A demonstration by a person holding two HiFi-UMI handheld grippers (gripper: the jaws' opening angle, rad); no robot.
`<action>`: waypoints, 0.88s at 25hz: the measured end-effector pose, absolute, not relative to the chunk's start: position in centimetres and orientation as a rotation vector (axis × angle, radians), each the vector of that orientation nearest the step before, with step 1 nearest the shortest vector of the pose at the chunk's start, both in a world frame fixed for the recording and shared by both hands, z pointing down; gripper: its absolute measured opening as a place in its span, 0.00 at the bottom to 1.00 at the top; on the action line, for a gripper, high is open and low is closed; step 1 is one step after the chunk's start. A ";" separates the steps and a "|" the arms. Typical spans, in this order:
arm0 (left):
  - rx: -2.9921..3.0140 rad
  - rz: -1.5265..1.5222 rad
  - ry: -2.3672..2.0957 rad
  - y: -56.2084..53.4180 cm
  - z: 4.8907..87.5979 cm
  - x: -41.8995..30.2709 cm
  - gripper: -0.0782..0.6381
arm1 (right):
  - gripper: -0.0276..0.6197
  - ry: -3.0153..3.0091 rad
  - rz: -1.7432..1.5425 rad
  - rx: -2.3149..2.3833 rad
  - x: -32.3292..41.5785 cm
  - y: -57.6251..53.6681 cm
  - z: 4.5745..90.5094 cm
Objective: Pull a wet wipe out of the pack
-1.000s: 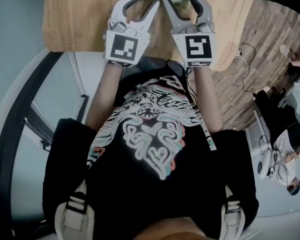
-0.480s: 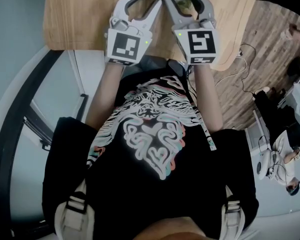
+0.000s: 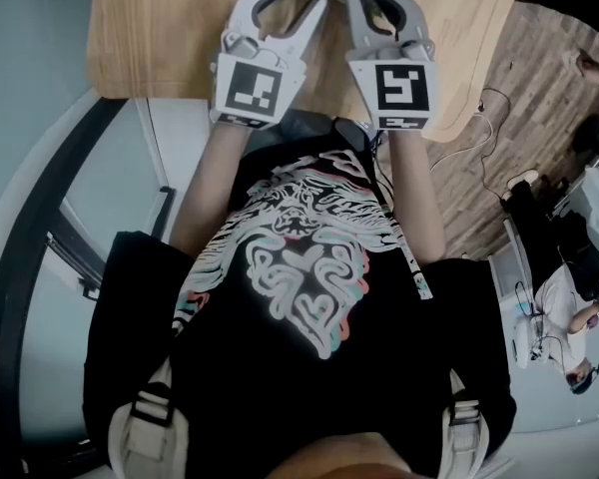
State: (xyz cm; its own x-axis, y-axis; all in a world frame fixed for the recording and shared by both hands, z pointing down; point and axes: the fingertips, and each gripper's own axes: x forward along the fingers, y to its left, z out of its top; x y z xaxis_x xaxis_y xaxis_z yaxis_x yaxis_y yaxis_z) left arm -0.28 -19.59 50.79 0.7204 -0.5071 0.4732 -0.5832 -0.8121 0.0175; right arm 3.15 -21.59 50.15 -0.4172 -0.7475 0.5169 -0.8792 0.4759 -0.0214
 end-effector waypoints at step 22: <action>2.762 0.689 -0.877 -19.6 50.7 -0.1 0.24 | 0.05 -2.294 0.362 1.342 3.1 -21.0 49.6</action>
State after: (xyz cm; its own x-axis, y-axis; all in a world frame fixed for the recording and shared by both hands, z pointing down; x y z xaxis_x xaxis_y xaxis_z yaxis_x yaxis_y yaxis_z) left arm -0.13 -19.55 50.74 0.7212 -0.5051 0.4740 -0.5802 -0.8144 0.0150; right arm 3.08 -21.00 49.57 -0.4217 -0.7518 0.5070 -0.8714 0.4906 0.0027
